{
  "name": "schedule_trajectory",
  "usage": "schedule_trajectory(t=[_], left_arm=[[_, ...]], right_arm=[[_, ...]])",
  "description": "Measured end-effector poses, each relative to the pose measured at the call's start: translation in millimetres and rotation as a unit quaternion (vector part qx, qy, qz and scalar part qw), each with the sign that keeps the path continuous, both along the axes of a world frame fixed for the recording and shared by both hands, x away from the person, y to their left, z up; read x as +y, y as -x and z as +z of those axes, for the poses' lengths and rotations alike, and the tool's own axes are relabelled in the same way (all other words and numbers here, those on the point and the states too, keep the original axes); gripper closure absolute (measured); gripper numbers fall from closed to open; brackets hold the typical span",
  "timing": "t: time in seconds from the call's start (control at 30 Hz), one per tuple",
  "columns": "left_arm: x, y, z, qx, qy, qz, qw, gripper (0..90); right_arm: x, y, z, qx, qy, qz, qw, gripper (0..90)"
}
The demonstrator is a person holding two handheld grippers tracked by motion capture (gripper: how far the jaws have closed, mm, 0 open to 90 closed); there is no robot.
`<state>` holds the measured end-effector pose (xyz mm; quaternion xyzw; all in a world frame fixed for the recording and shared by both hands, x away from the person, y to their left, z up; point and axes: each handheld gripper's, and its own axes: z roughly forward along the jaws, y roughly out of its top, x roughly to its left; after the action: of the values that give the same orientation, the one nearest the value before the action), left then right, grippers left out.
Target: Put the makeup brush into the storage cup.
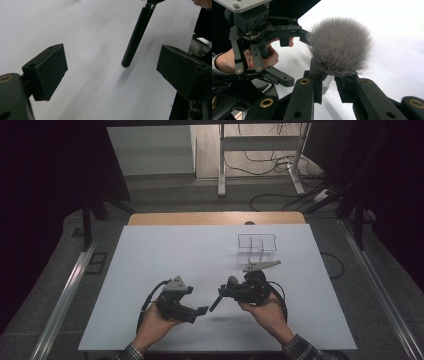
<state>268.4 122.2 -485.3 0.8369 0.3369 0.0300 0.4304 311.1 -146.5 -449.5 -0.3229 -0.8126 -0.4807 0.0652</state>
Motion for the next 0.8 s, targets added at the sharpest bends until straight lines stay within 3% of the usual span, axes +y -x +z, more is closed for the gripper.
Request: schedule_trajectory(t=[0.37,0.8], left_arm=[[1.3,-1.0,-2.9,-0.004,-0.024,-0.010,0.9997,5.5],[8.3,-3.4,-4.7,-0.006,-0.036,-0.003,0.9993,3.8]], right_arm=[[-5.6,2.9,0.4,-0.021,0.019,-0.003,0.9996,76.5],[-21.2,-0.4,2.9,-0.025,0.013,-0.022,0.9994,76.5]])
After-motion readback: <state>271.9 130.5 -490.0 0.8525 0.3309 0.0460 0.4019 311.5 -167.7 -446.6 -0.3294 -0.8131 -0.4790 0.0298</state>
